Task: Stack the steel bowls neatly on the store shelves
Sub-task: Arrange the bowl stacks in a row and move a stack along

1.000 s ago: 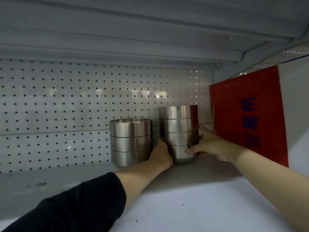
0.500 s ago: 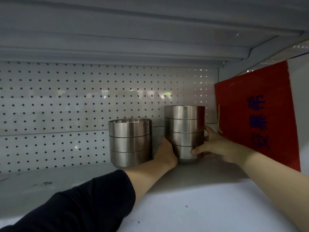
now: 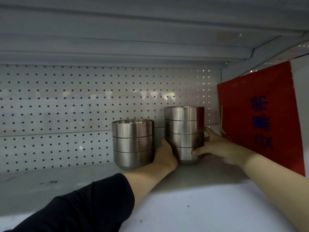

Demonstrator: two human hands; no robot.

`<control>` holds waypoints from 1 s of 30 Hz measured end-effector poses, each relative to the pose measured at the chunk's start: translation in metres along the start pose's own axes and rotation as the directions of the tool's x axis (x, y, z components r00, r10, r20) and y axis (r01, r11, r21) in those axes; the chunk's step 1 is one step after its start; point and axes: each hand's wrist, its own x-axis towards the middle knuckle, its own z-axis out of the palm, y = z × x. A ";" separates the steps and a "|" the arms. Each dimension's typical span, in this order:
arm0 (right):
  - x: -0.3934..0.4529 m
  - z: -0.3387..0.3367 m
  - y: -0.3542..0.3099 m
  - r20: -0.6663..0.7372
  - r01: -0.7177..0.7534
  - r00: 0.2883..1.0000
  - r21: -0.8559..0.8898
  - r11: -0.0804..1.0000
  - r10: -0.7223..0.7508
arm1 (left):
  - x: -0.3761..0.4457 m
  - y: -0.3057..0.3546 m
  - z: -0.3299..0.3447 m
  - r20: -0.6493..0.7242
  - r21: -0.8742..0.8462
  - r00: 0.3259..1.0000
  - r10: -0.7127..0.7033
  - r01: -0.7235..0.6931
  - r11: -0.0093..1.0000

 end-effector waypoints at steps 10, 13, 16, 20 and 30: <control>-0.001 0.016 -0.006 0.027 0.013 1.000 -0.049 0.999 -0.012 | -0.008 -0.011 -0.011 -0.030 0.064 0.999 -0.036 0.038 0.997; -0.006 0.017 -0.012 0.017 0.007 1.000 -0.123 0.992 -0.005 | -0.011 -0.007 -0.015 0.001 0.064 0.999 -0.048 0.047 0.997; -0.016 0.016 -0.030 -0.061 -0.033 0.998 -0.305 0.952 0.015 | -0.020 -0.006 -0.027 0.051 0.080 0.999 -0.006 0.002 0.997; -0.037 0.020 -0.072 -0.173 -0.021 0.980 -0.574 0.819 -0.096 | -0.052 -0.011 -0.070 0.088 0.142 0.984 0.155 -0.166 0.976; -0.041 0.140 -0.123 0.141 0.267 0.960 -0.710 0.652 -0.241 | -0.064 -0.100 -0.173 -0.216 0.338 0.972 -0.089 0.160 0.927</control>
